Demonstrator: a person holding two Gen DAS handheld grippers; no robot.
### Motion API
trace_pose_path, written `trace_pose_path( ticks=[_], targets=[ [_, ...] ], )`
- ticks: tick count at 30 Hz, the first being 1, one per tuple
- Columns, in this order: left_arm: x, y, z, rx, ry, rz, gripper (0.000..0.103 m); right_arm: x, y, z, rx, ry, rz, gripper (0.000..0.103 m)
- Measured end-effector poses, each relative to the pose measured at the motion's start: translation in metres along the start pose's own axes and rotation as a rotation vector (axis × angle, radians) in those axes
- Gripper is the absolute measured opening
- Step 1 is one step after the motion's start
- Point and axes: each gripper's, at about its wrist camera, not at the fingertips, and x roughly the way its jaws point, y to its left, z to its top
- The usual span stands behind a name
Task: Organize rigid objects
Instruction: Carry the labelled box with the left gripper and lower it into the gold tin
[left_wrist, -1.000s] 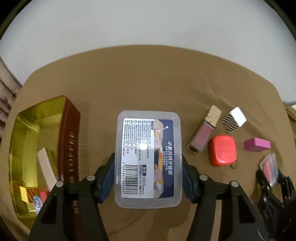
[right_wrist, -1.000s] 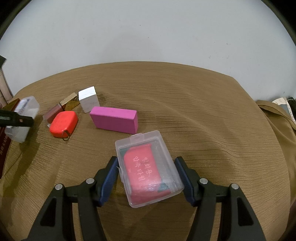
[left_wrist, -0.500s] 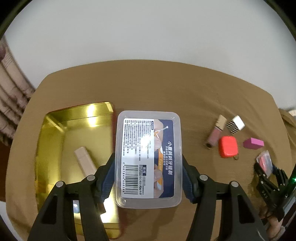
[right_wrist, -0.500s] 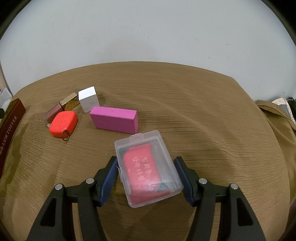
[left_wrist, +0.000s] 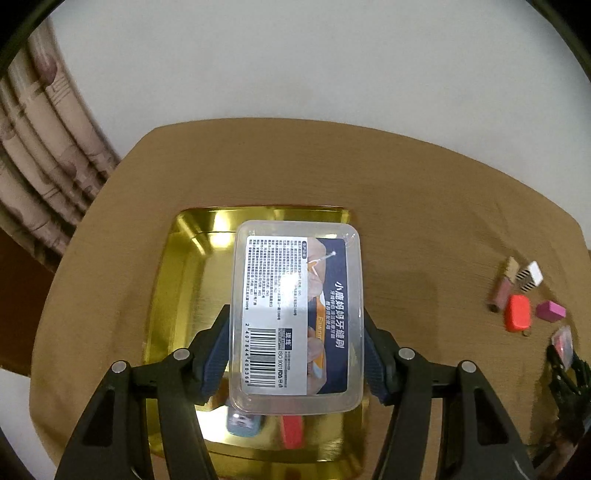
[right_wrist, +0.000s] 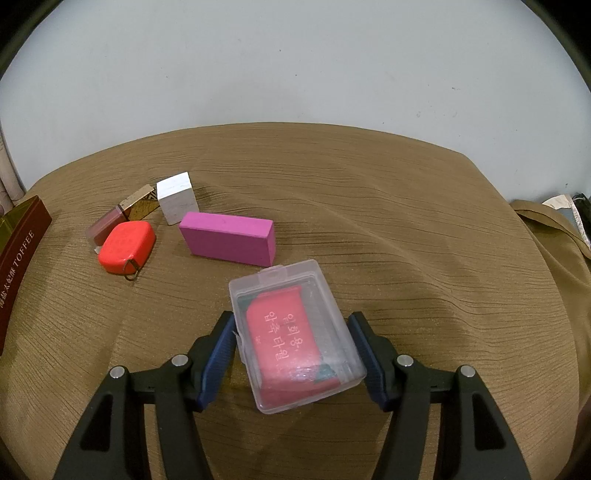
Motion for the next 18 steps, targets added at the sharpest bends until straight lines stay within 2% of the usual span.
trace_pose_path(
  ticks=[6, 18],
  targets=[
    [0.002, 0.022, 0.002, -0.028, 0.021, 0.044, 0.058, 0.000, -0.001, 0.000, 0.001, 0.000, 0.000, 0.063],
    [0.014, 0.047, 0.013, -0.106, 0.053, 0.041, 0.058, 0.000, -0.001, 0.000, 0.002, 0.000, 0.000, 0.064]
  ],
)
